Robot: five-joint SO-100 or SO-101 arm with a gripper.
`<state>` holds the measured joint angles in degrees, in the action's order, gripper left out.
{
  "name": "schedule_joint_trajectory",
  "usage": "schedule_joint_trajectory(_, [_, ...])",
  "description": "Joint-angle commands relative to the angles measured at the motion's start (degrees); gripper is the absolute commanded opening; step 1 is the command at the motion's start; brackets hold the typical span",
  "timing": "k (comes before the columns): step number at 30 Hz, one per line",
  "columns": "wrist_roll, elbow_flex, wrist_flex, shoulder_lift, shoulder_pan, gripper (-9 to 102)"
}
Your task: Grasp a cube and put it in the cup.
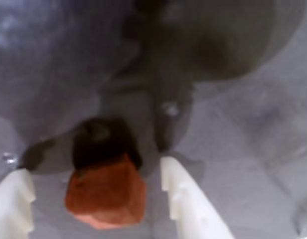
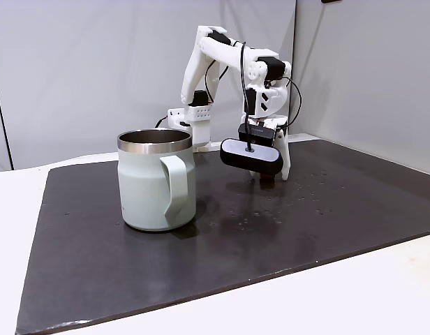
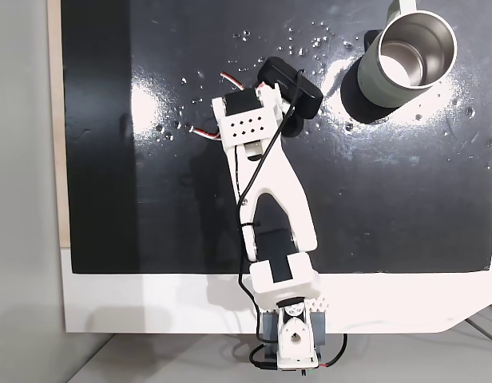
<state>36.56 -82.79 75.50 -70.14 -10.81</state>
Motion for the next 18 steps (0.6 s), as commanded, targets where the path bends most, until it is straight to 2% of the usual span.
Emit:
schedule_joint_trajectory(1, [0.44, 0.00, -1.23, -0.44, -0.26, 27])
schedule_joint_trajectory(12, [0.18, -2.55, -1.85, -1.23, -2.55, 22])
schedule_joint_trajectory(18, [0.00, -5.89, -3.34, -2.29, -3.16, 13])
